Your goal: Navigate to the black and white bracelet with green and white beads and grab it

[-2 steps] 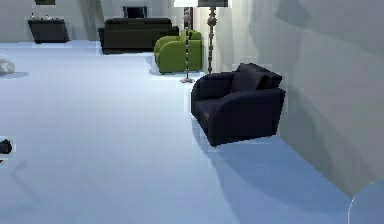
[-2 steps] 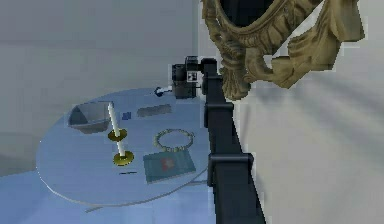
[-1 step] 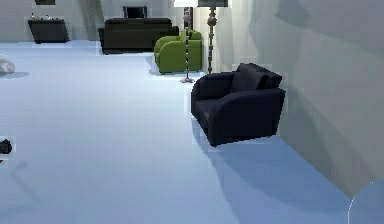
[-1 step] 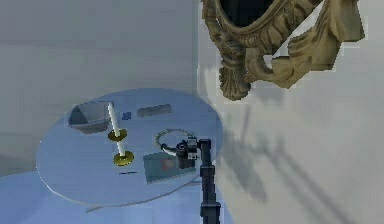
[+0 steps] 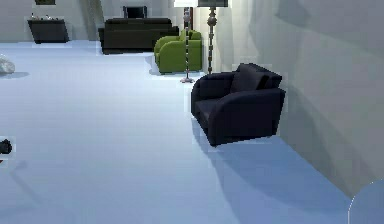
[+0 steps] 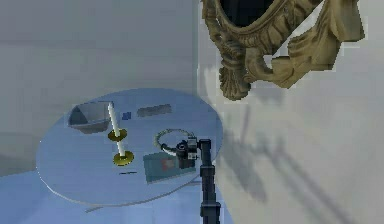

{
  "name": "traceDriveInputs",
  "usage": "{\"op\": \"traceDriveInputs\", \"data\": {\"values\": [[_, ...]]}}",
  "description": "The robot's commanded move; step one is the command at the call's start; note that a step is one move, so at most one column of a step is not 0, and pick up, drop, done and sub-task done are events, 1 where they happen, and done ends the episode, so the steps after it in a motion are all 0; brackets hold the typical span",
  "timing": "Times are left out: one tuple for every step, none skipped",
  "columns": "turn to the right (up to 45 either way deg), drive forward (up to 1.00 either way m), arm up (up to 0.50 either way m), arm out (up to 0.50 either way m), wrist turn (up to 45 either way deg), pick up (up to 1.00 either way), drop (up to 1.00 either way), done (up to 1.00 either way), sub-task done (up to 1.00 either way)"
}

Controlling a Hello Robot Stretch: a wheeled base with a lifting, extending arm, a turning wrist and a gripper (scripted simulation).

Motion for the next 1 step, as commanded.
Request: {"op": "traceDriveInputs", "data": {"values": [[0.0, 0.00, 0.10, 0.00, 0.0, 0.00, 0.00, 0.00, 0.00]]}}
